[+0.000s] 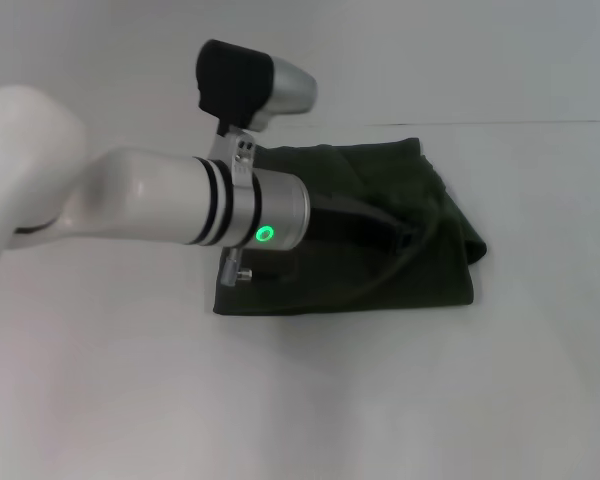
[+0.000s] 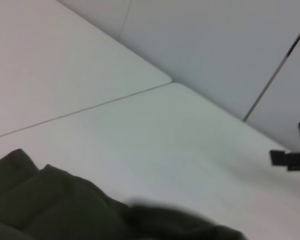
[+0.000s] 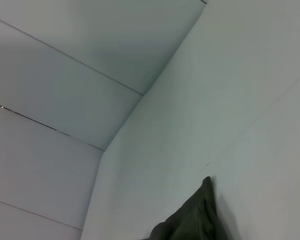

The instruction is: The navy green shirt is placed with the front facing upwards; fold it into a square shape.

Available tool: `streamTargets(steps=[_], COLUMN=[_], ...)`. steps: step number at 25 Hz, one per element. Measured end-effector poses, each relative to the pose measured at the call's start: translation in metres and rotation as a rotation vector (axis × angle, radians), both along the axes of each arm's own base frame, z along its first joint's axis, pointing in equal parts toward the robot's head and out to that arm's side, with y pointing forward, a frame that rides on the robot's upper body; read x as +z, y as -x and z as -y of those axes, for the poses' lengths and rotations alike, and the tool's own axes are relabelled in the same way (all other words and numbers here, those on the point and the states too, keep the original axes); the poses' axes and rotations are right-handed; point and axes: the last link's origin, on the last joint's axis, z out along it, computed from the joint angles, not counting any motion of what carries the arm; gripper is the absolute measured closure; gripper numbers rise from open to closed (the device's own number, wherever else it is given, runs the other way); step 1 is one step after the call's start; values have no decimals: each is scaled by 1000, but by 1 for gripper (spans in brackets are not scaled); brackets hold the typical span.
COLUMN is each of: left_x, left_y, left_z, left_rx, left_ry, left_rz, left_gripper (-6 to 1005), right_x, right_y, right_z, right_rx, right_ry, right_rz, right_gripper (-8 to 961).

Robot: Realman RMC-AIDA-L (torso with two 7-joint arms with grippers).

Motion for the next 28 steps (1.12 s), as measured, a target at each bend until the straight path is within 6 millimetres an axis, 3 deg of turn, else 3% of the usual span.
streamTargets(steps=[5, 6, 9, 11, 14, 18, 19, 23, 28], left_x=[-18, -18, -8, 15, 50, 72, 72, 63, 55], left_y=[-7, -10, -19, -19, -3, 36, 46, 68, 71], left_z=[7, 9, 13, 9, -5, -18, -22, -25, -23], left_rx=[-83, -101, -119, -82, 79, 401, 488, 662, 701], left_ry=[-2, 9, 21, -19, -78, -70, -51, 15, 24], left_rz=[-73, -73, -30, 58, 208, 348, 353, 338, 348], left_gripper=[882, 817, 648, 569, 451, 258, 210, 179, 141], right_x=[0, 0, 0, 0, -2, -4, -4, -3, -9], right_y=[-1, -1, -2, -2, -3, -4, -4, -5, 3], right_z=[1, 1, 1, 1, 1, 2, 2, 1, -6], right_rx=[-3, -4, -7, -8, -9, -12, -13, -12, 37], right_ry=[0, 0, -2, 0, 19, 36, 37, 38, 90], right_rz=[1, 1, 3, 5, 20, 36, 37, 43, 99], right_gripper=[38, 38, 38, 38, 38, 38, 38, 38, 38])
